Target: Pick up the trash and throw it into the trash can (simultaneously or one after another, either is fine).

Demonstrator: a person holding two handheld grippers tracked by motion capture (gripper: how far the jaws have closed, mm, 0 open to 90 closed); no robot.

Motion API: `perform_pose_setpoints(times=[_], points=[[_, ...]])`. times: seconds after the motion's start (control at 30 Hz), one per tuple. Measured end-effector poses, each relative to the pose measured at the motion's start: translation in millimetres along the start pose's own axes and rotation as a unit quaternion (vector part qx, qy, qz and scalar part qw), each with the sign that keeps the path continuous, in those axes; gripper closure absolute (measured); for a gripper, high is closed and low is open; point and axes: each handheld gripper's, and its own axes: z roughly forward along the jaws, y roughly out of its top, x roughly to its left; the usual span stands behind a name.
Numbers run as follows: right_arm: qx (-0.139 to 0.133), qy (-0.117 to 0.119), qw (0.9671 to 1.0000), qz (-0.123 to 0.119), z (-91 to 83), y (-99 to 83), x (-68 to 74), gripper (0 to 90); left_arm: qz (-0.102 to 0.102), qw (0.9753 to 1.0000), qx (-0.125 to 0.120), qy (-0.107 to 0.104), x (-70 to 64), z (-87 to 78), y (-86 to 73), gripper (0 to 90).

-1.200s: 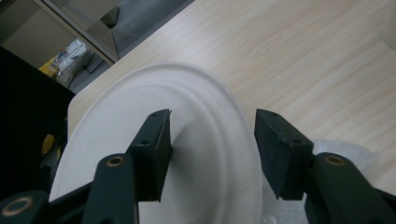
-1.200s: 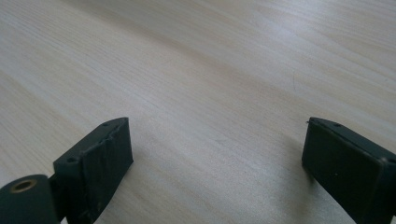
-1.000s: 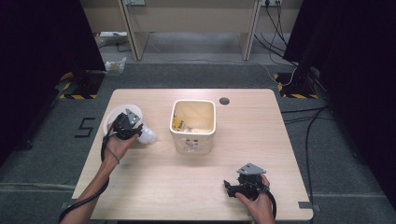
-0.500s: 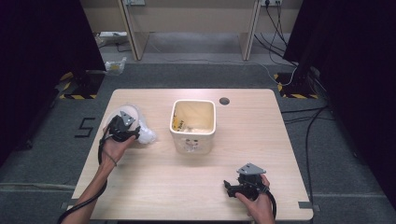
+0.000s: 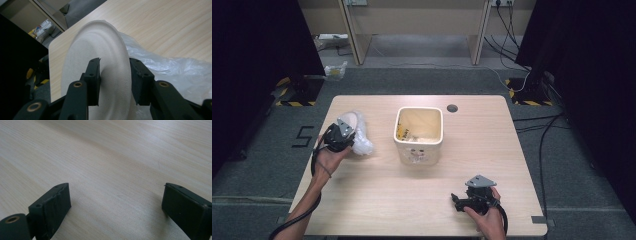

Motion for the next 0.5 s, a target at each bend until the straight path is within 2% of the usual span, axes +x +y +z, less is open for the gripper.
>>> perform_pose_setpoints(times=[0.07,0.13,0.27,0.5], points=[[0.000,0.000,1.0000,0.001,0.0,0.0,0.1,8.7,0.012,0.9999,-0.003,0.010,-1.1,-1.4,0.5,67.9],[0.000,0.000,1.0000,0.000,0.0,0.0,0.1,8.7,0.008,0.9999,-0.012,0.004,-0.5,-2.3,0.5,79.2],[0.000,0.000,1.0000,0.000,0.0,0.0,0.0,8.7,0.015,0.9999,0.001,-0.001,-2.1,2.0,-0.2,83.4],[0.000,0.000,1.0000,0.000,0.0,0.0,0.0,8.7,0.019,0.9998,0.004,-0.001,-3.0,3.3,0.1,87.1]])
